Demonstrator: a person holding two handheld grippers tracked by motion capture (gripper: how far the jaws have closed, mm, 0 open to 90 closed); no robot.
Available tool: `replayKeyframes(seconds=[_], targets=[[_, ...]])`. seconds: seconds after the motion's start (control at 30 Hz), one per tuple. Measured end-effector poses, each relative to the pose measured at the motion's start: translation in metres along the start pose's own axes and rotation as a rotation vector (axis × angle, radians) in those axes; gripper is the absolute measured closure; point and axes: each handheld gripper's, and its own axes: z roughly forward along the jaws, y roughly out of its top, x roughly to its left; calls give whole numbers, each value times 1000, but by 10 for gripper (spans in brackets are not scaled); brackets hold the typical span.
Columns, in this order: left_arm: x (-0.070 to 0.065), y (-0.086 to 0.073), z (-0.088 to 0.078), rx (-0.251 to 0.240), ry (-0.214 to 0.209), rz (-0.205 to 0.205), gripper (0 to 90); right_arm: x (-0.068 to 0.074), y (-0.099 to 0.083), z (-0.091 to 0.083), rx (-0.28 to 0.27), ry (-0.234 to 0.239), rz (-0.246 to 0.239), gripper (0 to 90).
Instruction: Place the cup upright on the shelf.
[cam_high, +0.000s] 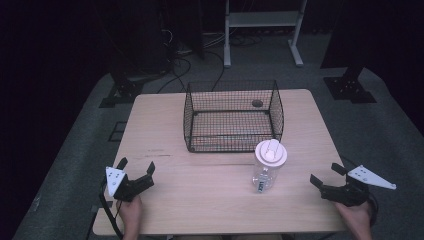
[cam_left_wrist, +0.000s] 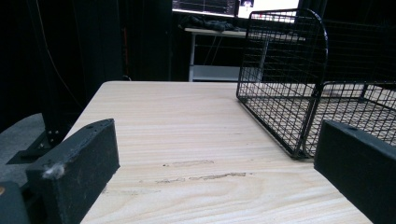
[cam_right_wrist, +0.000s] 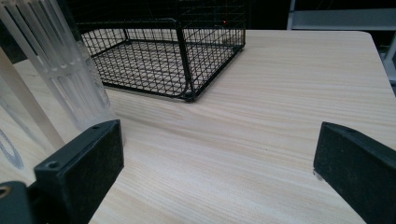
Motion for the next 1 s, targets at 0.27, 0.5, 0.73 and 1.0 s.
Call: replayKeyframes(seconds=[0.27, 0.5, 0.73, 1.0], targets=[[0, 0, 0, 0, -4, -4, 0, 5, 3, -1, 1, 14, -5, 8], [0, 0, -1, -1, -6, -4, 0, 19, 17, -5, -25, 56, -38, 8], [0, 0, -1, -3, -7, 0, 0, 34, 31, -10, -45, 107, -69, 8], [0, 0, -1, -5, -6, -2, 0, 49, 42, -9, -44, 155, -101, 8]])
